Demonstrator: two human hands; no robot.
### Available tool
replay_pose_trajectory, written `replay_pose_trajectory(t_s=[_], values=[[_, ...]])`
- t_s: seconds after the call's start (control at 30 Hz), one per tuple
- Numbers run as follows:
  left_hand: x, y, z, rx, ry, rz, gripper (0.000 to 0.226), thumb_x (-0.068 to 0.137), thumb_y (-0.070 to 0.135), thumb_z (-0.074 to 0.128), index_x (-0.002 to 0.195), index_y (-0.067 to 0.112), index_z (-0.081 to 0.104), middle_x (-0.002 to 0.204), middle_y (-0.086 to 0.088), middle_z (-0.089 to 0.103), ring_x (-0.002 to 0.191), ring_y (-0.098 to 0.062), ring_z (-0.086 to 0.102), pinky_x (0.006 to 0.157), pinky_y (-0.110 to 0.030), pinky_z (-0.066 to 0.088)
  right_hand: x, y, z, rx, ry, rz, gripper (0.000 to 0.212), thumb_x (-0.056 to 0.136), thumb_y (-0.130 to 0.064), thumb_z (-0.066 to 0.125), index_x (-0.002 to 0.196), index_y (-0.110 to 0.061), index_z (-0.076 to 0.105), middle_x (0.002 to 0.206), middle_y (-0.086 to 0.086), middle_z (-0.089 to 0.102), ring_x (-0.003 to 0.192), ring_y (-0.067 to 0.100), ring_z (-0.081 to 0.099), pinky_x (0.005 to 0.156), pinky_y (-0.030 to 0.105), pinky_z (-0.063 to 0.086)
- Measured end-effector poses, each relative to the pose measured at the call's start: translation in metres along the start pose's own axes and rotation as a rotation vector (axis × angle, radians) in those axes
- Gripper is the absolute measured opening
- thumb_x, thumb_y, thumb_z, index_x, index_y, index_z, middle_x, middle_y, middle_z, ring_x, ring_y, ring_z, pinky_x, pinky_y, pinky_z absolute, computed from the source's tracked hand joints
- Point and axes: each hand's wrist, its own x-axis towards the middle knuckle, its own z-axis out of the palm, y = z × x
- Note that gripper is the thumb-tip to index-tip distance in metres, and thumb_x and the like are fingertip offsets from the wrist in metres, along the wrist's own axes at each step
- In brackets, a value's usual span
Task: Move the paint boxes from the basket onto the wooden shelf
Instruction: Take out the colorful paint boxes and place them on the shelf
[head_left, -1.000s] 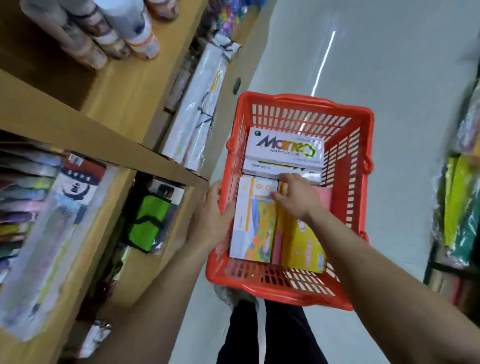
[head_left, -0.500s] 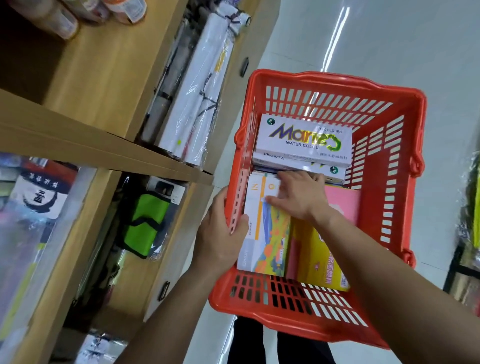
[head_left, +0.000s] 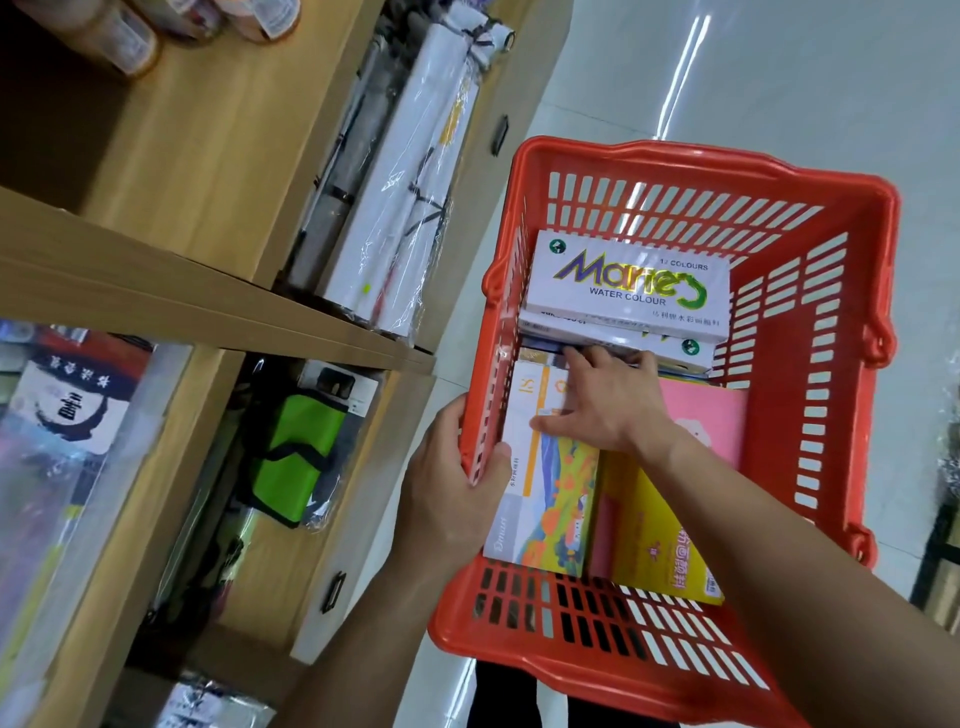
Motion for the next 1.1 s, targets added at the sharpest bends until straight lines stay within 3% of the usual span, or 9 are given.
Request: replay_pose_trajectory(t_s=[0.17,0.33,0.53,0.73,0.87,0.97,1.1], values=[[-0.002,0.002,0.0,-0.011,-0.013,-0.014,0.047,0.09,0.045,0.059,0.135,0.034,0.049,0.119,0.016,0.068,0.106,-0.002,0.067,0.086,-0.033,0.06,-0.003,0.003,0.003,-0.011,0.022,-0.035,0.104,0.072,-0.089,0.049,0.15,-0.021,0.037,0.147,0.002,0.054,0.132,0.024,0.057,0.106,0.047,0.03],[-0.002,0.003,0.0,-0.028,-0.02,-0.015,0.048,0.09,0.045,0.06,0.135,0.032,0.049,0.118,0.016,0.068,0.105,-0.002,0.067,0.083,-0.027,0.059,-0.003,0.006,0.002,-0.019,0.001,-0.05,0.114,0.075,-0.089,0.046,0.161,-0.017,0.023,0.16,0.001,0.044,0.147,0.02,0.042,0.113,0.048,0.025],[-0.002,0.004,0.0,-0.039,-0.016,-0.015,0.051,0.085,0.047,0.058,0.134,0.035,0.05,0.116,0.018,0.068,0.103,-0.002,0.068,0.083,-0.03,0.06,-0.002,0.005,-0.004,0.017,-0.062,-0.052,0.105,0.072,-0.089,0.051,0.153,-0.024,0.036,0.157,-0.003,0.048,0.15,0.019,0.035,0.114,0.049,0.024],[-0.001,0.003,0.0,-0.033,-0.017,-0.005,0.051,0.085,0.048,0.058,0.133,0.034,0.05,0.115,0.016,0.069,0.101,-0.003,0.069,0.081,-0.027,0.06,0.009,-0.005,-0.01,0.036,-0.096,-0.002,0.1,0.06,-0.089,0.059,0.139,-0.028,0.051,0.141,-0.008,0.061,0.138,0.02,0.047,0.107,0.05,0.031],[-0.002,-0.001,0.001,-0.036,-0.019,-0.018,0.042,0.092,0.038,0.063,0.132,0.033,0.051,0.113,0.016,0.07,0.099,-0.001,0.069,0.076,-0.016,0.057,0.005,-0.003,-0.006,-0.006,-0.091,-0.034,0.101,0.061,-0.091,0.056,0.139,-0.027,0.051,0.137,-0.005,0.06,0.134,0.022,0.051,0.108,0.051,0.032],[0.0,-0.003,0.001,-0.051,-0.022,-0.019,0.04,0.094,0.031,0.064,0.132,0.033,0.052,0.113,0.017,0.07,0.099,0.0,0.07,0.075,-0.015,0.057,0.012,-0.003,-0.012,0.021,-0.178,-0.032,0.097,0.063,-0.09,0.059,0.136,-0.026,0.051,0.133,-0.004,0.061,0.129,0.023,0.058,0.106,0.049,0.035],[0.001,-0.005,0.001,-0.071,-0.041,-0.02,0.04,0.094,0.037,0.062,0.132,0.036,0.051,0.114,0.016,0.069,0.1,-0.002,0.07,0.074,-0.019,0.06,0.023,-0.007,-0.016,0.052,-0.3,-0.019,0.09,0.062,-0.091,0.059,0.127,-0.03,0.054,0.123,-0.009,0.068,0.124,0.025,0.061,0.104,0.05,0.033]])
